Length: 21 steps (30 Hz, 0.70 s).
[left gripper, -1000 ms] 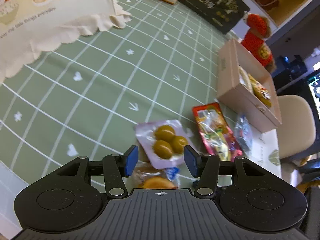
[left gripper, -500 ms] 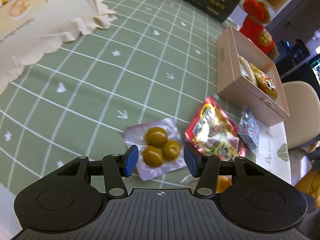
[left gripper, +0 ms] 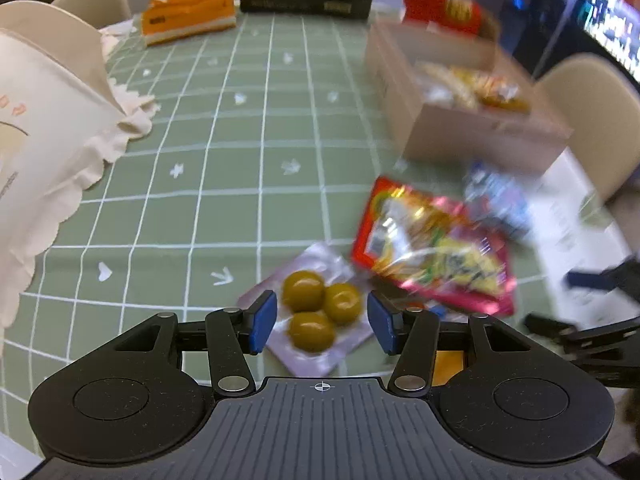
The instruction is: Organize snacks
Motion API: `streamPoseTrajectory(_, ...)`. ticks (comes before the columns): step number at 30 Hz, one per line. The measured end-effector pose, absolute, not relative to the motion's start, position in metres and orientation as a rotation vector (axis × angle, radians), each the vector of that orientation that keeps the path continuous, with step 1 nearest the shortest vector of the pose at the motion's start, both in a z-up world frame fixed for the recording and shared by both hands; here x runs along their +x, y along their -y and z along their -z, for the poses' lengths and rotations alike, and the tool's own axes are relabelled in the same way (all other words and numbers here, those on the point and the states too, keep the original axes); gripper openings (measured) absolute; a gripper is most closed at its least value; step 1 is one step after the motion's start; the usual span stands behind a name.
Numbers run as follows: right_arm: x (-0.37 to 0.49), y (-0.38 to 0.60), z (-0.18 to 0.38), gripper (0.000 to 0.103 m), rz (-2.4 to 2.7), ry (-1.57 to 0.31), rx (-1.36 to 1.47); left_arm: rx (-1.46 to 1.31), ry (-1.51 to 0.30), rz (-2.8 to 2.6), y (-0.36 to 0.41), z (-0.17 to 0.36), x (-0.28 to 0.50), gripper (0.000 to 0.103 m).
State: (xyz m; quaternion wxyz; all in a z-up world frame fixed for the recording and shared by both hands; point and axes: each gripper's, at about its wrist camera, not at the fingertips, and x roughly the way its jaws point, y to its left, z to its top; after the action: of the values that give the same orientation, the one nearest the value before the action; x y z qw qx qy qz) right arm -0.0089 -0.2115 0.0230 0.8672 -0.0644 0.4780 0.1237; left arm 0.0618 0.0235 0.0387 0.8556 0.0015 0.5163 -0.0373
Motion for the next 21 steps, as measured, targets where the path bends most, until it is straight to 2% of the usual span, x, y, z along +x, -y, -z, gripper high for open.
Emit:
streamPoseTrajectory(1,-0.011,0.21,-0.022,0.077,-0.261,-0.991,-0.138,0.022,-1.11,0.08,-0.022,-0.032,0.065,0.058)
streamPoseTrajectory(7,-0.02,0.21,-0.017,0.09,-0.236,-0.935,-0.104,0.026,-1.106,0.079,-0.011,-0.023,0.07,0.058)
streamPoseTrajectory(13,-0.023,0.205,-0.027,0.09,-0.36,-0.944,-0.098,-0.044,-1.09,0.075,-0.015,-0.022,0.074,0.058)
streamPoseTrajectory(15,-0.028,0.2,-0.036,0.09,-0.422,-0.926,-0.09,-0.051,-1.092,0.074,-0.016,-0.023,0.074,0.053)
streamPoseTrajectory(21,-0.032,0.161,-0.047,0.09,-0.584,-0.911,-0.156,-0.126,-1.107,-0.008,-0.039,-0.027,0.051,0.051)
